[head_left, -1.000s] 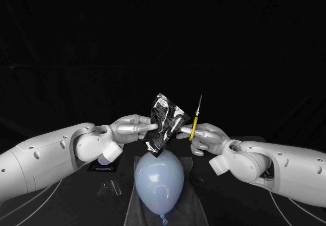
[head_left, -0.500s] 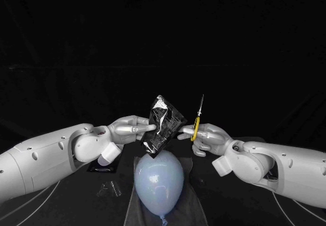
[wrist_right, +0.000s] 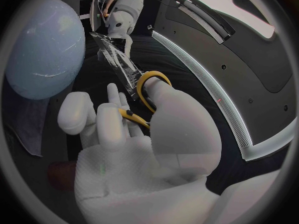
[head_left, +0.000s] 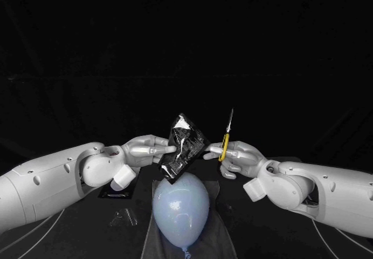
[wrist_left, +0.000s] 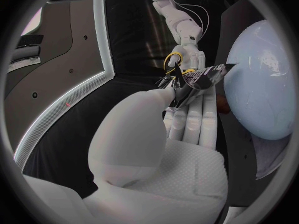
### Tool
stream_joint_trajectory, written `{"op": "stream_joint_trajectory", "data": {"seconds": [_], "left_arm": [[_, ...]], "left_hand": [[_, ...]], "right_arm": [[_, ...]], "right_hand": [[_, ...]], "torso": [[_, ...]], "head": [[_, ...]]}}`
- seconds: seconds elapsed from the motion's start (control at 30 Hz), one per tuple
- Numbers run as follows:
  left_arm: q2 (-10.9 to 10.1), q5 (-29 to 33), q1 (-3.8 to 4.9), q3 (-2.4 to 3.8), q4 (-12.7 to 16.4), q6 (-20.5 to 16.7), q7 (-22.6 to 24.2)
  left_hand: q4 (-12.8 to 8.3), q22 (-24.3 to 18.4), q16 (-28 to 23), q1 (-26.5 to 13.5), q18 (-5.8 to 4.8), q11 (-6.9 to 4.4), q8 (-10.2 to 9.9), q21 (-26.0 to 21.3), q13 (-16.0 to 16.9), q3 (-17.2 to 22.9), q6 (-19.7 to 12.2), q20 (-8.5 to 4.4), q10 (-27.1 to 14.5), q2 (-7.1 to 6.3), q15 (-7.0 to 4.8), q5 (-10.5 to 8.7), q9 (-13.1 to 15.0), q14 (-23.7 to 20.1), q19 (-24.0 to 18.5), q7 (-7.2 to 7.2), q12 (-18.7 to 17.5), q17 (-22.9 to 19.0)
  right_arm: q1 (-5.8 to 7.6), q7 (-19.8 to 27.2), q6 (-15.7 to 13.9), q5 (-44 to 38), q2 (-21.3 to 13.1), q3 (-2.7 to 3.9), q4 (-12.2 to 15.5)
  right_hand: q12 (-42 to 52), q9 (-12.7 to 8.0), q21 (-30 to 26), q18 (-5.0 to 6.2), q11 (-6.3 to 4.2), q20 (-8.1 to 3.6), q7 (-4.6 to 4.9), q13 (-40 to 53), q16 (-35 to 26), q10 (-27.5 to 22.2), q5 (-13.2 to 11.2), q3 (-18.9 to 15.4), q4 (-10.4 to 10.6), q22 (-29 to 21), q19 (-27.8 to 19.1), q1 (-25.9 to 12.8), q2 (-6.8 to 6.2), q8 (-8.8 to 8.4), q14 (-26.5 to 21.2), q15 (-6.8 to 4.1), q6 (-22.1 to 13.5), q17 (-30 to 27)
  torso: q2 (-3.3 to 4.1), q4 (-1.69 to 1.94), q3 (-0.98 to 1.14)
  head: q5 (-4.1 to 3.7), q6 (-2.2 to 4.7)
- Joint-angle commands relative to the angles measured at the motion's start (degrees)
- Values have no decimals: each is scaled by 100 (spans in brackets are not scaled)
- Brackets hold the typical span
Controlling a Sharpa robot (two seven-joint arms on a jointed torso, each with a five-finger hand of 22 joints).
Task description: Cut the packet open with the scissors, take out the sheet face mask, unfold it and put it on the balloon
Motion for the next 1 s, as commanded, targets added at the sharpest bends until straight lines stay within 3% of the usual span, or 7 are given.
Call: {"op": "stream_joint_trajectory", "data": {"seconds": [0.03, 0.57, 0.87, 1.0], "left_arm": [[23, -110, 8, 7, 13, 175, -267], [72, -221, 9, 6, 3, 314, -540], [126, -209, 11, 5, -33, 213, -572], [131, -201, 12, 4, -45, 178, -582]], "left_hand": [[-40, 7, -33, -21, 71, -9, 138, 34, 10, 41, -16, -12, 48, 50, -4, 18, 609, 43, 43, 13, -45, 9], [-56, 2, -55, -50, 71, -11, 161, 48, 12, 75, -30, -32, 74, 43, -9, 18, 646, 66, 97, 12, -78, 13], [-54, -5, -67, -76, 71, -12, 173, 51, 13, 95, -38, -40, 90, 43, -12, 18, 667, 81, 128, 10, -97, 17], [-55, -4, -80, -92, 76, -14, 181, 70, 13, 110, -46, -54, 97, 43, -16, 19, 683, 84, 186, 9, -113, 19]], "right_arm": [[10, 66, -6, -62, 60, 10, -64], [41, 31, -63, -134, 191, 17, -159], [43, -24, 31, -260, 204, 18, -43], [43, -73, 79, -333, 201, 17, -20]], "right_hand": [[24, -3, 21, 71, -30, 7, -25, -5, 28, 19, -3, -42, 0, -5, 20, 60, -7, -9, 19, 14, 0, -1], [19, -6, 15, 72, -27, 6, -19, -25, 30, 13, -3, -67, 6, -10, 20, 66, 16, -7, 21, 15, 4, 0], [109, -6, 250, 22, -93, -30, -80, -137, 168, 288, -4, -207, -9, 157, 180, 231, 220, 88, 102, -31, 251, 244], [148, -27, 446, -20, -156, -75, -138, -215, 269, 498, -3, -145, -33, 299, 300, 390, 409, 138, 155, -80, 448, 419]], "torso": [[0, 2, 1], [2, 0, 4], [-3, 0, 3], [-2, 1, 2]], "head": [[-6, -12], [-22, -33], [-20, -30], [-10, -35]]}}
